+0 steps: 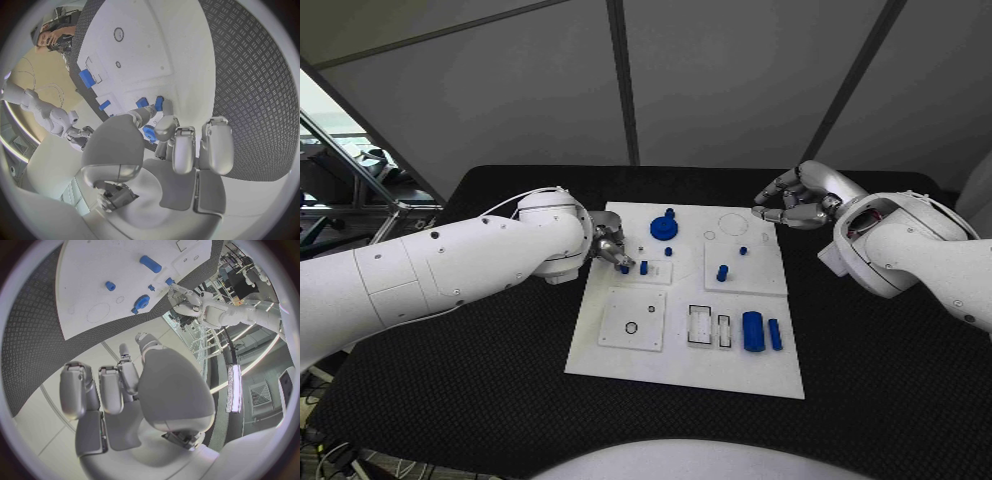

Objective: Assemble the parts on the task board

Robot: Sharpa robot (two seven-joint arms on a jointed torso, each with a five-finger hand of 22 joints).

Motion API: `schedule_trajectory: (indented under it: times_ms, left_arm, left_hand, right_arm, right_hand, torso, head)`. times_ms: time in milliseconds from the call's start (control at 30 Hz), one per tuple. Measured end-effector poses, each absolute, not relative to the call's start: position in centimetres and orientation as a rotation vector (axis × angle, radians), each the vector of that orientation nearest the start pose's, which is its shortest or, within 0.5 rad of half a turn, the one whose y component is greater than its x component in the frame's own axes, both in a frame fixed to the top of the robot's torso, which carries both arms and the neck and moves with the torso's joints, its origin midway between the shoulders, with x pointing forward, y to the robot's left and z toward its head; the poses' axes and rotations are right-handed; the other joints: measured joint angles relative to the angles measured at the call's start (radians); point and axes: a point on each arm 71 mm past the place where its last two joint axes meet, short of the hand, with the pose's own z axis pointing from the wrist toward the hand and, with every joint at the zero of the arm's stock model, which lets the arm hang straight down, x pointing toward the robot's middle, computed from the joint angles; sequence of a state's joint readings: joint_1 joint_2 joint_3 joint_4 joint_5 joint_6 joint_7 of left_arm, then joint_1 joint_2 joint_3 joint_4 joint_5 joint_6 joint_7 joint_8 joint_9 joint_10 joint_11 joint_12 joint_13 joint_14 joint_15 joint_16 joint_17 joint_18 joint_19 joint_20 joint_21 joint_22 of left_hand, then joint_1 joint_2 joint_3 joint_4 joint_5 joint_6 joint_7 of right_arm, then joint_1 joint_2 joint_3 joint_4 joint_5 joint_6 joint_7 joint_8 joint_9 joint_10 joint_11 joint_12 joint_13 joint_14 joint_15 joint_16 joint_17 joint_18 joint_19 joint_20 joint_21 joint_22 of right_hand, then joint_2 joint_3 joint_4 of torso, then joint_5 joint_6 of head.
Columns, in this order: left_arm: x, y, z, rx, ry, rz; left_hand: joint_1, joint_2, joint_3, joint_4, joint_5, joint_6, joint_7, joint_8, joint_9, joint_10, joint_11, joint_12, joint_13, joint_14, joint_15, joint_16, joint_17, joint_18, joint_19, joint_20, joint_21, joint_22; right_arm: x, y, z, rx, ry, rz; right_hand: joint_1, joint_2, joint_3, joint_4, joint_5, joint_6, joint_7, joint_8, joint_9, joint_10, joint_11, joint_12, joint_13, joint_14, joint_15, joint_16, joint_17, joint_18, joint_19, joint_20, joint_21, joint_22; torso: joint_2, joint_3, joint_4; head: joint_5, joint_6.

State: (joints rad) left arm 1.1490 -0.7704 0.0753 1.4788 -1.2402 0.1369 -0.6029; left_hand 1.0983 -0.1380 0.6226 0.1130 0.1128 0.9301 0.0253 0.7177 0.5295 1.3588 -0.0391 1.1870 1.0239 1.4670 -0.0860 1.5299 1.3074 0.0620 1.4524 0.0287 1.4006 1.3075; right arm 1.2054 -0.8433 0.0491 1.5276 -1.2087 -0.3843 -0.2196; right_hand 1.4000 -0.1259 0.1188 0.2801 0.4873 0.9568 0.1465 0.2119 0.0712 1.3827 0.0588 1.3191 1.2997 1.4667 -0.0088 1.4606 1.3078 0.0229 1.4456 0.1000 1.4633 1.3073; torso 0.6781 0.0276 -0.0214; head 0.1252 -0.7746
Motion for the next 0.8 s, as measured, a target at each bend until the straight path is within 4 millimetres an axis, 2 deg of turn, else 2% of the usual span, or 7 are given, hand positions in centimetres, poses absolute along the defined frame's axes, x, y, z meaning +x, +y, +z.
schedule_trajectory:
  times_ms: [567, 800]
  left_arm:
    - [49.51, 20.15, -21.42, -0.163, 2.24, -0.296]
    - [49.58, 20.4, -21.51, -0.172, 2.24, -0.287]
  left_hand:
    - [-0.036, -0.006, -0.102, 0.05, 0.003, 0.012, -0.002, -0.007, -0.003, 0.002, -0.002, 0.005, 0.002, 0.0, 0.0, 0.0, 0.0, 0.0, 0.004, -0.004, 0.0, 0.0]
    - [-0.052, -0.021, -0.229, 0.092, 0.003, 0.019, -0.002, -0.012, -0.004, 0.002, -0.002, 0.005, 0.001, 0.0, 0.0, 0.0, 0.0, 0.0, 0.004, -0.004, 0.0, 0.0]
  right_arm:
    - [50.16, -21.16, -15.11, 0.228, 1.633, 0.692]
    - [50.17, -21.21, -15.11, 0.228, 1.633, 0.691]
  right_hand:
    - [0.0, 0.0, 0.0, 0.0, 0.0, 0.0, 0.0, 0.0, 0.0, 0.0, 0.0, 0.0, -0.001, 0.0, 0.0, 0.0, 0.0, 0.0, -0.001, -0.001, 0.0, 0.0]
    - [0.0, 0.0, 0.0, 0.0, 0.0, 0.0, 0.0, 0.0, 0.0, 0.0, 0.0, 0.0, -0.002, 0.0, 0.0, 0.0, 0.0, 0.0, -0.004, -0.004, 0.0, 0.0]
  torso:
    - [0.0, -0.0002, -0.0001]
    - [0.0, -0.0002, 0.0]
  head:
    - [-0.003, -0.002]
    - [-0.002, -0.001]
